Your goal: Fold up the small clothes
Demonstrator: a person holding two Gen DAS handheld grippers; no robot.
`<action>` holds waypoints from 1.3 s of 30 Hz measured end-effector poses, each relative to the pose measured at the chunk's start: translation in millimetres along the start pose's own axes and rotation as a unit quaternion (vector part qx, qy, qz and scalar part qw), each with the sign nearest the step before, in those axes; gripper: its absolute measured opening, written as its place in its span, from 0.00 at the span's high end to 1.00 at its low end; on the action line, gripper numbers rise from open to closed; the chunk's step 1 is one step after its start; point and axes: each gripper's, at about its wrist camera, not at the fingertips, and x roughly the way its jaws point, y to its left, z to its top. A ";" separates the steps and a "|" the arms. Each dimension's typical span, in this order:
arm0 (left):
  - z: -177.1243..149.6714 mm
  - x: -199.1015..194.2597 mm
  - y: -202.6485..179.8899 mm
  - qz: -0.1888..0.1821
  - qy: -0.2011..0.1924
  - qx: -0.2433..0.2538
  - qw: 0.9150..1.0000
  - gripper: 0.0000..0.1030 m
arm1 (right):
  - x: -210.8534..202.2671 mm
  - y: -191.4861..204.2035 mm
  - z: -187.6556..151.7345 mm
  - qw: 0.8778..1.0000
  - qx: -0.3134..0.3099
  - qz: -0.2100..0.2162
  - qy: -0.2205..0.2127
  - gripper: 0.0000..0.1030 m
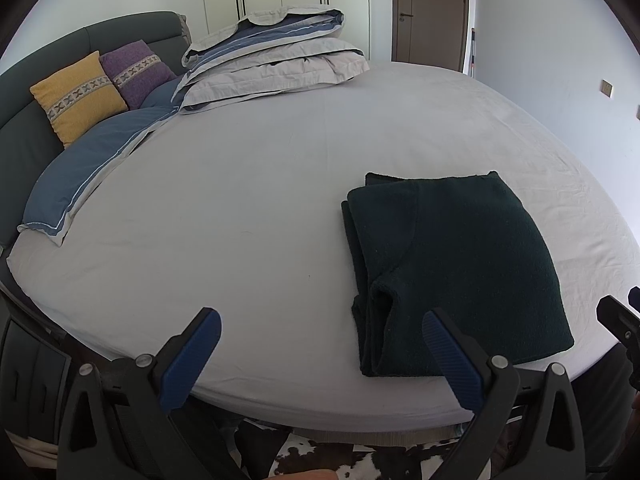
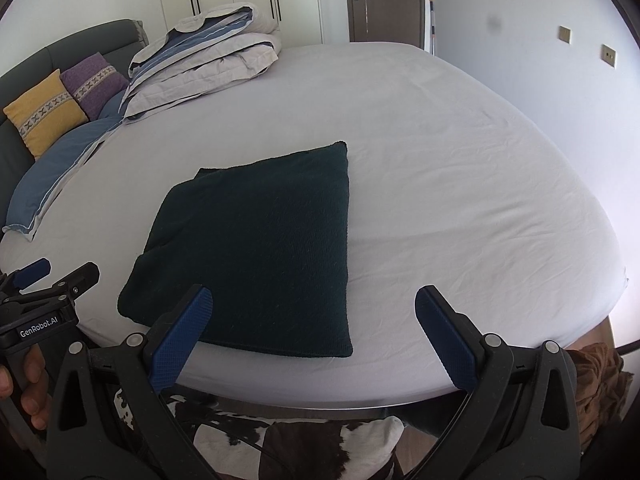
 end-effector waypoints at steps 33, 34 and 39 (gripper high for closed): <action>-3.1 3.9 -1.2 -0.004 0.003 0.003 1.000 0.00 | 3.7 4.2 -5.4 1.000 0.000 0.002 0.005 0.00; -3.2 4.4 -1.0 -0.004 0.003 0.004 1.000 0.00 | 3.7 4.5 -5.5 1.000 0.000 0.002 0.005 0.00; -3.3 4.7 -0.9 -0.005 0.004 0.004 1.000 0.00 | 4.4 3.6 -5.2 1.000 0.000 0.003 0.005 0.00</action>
